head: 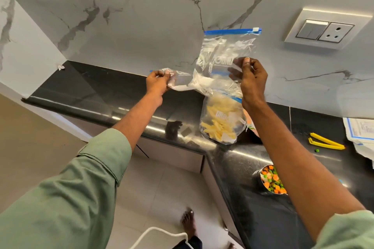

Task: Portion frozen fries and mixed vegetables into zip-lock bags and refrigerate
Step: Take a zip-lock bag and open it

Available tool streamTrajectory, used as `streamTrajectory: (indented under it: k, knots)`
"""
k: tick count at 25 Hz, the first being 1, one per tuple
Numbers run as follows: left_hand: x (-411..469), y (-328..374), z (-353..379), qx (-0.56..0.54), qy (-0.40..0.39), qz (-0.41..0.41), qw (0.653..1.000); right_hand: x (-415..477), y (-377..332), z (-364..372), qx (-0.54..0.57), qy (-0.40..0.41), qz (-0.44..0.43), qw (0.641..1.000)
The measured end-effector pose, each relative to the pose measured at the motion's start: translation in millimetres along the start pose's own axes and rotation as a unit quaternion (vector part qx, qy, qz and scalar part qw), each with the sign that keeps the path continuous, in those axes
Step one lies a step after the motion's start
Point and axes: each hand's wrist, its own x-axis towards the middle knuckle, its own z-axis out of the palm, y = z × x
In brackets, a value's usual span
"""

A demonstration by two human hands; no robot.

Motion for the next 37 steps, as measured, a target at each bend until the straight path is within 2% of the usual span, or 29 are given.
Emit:
streamTrajectory:
  k: [3, 5, 6, 8, 9, 10, 11, 12, 13, 14, 15, 17, 20, 23, 24, 25, 26, 27, 28, 29, 31, 32, 37]
  knots:
    - [26.2, -37.0, -10.5, 0.128, -0.003, -0.087, 0.988, 2.3, -2.2, -1.3, 0.025, -0.007, 0.003, 1.0]
    - [40.8, -63.0, -16.7, 0.259, -0.049, -0.172, 0.949, 3.6, -3.2, -4.9, 0.034, -0.022, -0.002, 0.999]
    - [40.8, -68.3, -18.8, 0.35, -0.066, -0.205, 0.912, 3.8, -3.4, -6.9, 0.027, -0.032, -0.007, 0.999]
    - [36.1, -66.7, -8.6, 0.556, -0.066, -0.147, 0.816, 4.1, -3.5, -12.2, 0.003, -0.052, -0.018, 0.998]
    - [25.9, -56.3, 3.5, 0.582, -0.044, -0.061, 0.809, 3.5, -3.7, -15.4, -0.012, -0.064, -0.026, 0.998]
    - [13.5, -41.5, 17.6, 0.55, -0.025, 0.06, 0.833, 2.4, -4.2, -18.6, -0.025, -0.077, -0.035, 0.996]
    - [2.8, -24.0, 34.7, 0.458, -0.016, 0.168, 0.873, 0.8, -5.6, -21.8, -0.037, -0.086, -0.044, 0.995]
    - [-12.7, -2.6, 52.2, 0.329, -0.034, 0.212, 0.92, -1.2, -7.1, -25.0, -0.046, -0.097, -0.051, 0.993]
    - [-25.4, 15.0, 67.7, 0.223, -0.081, 0.187, 0.953, -3.2, -8.4, -27.8, -0.057, -0.109, -0.058, 0.991]
    - [-41.8, 37.4, 82.5, 0.158, -0.14, 0.127, 0.969, -5.6, -9.4, -30.1, -0.065, -0.121, -0.063, 0.988]
    - [-53.1, 51.0, 93.7, 0.122, -0.193, 0.071, 0.971, -8.5, -12.0, -33.2, -0.075, -0.128, -0.066, 0.987]
    - [-69.8, 61.6, 107.8, 0.094, -0.245, 0.041, 0.964, -13.3, -19.7, -44.4, -0.083, -0.129, -0.059, 0.986]
    - [-85.7, 51.6, 112.6, 0.08, -0.219, 0.1, 0.967, -21.7, -37.5, -72.6, -0.105, -0.118, -0.075, 0.985]
    - [-104.7, 42.9, 117.9, 0.067, -0.247, 0.096, 0.962, -29.9, -53.9, -98.3, -0.081, -0.049, -0.074, 0.993]
    - [-115.4, 40.9, 121.0, 0.079, -0.253, 0.116, 0.957, -32.8, -58.3, -106.9, -0.082, -0.024, -0.077, 0.993]
    - [-125.5, 38.1, 124.4, 0.116, -0.243, 0.175, 0.947, -36.0, -61.6, -115.4, -0.088, -0.008, -0.082, 0.993]
    - [-135.9, 35.8, 128.6, 0.176, -0.211, 0.273, 0.922, -39.5, -63.4, -123.4, -0.094, -0.004, -0.084, 0.992]
    - [-146.1, 33.2, 135.2, 0.224, -0.187, 0.381, 0.877, -43.9, -65.5, -130.4, -0.101, -0.01, -0.087, 0.991]
    - [-160.2, 33.9, 143.5, 0.245, -0.194, 0.464, 0.829, -49.2, -67.2, -136.8, -0.112, -0.025, -0.093, 0.989]
    - [-175.4, 35.9, 152.9, 0.249, -0.23, 0.495, 0.8, -54.0, -68.6, -142.1, -0.124, -0.043, -0.102, 0.986]
    - [-203.3, 38.4, 169.9, 0.256, -0.312, 0.478, 0.78, -62.5, -72.0, -151.2, -0.147, -0.075, -0.123, 0.979]
    - [-215.0, 37.4, 176.2, 0.258, -0.329, 0.468, 0.779, -66.1, -74.1, -156.1, -0.158, -0.083, -0.131, 0.975]
    - [-247.1, 23.2, 188.6, 0.245, -0.305, 0.475, 0.788, -84.7, -83.9, -183.2, -0.184, -0.051, -0.14, 0.972]
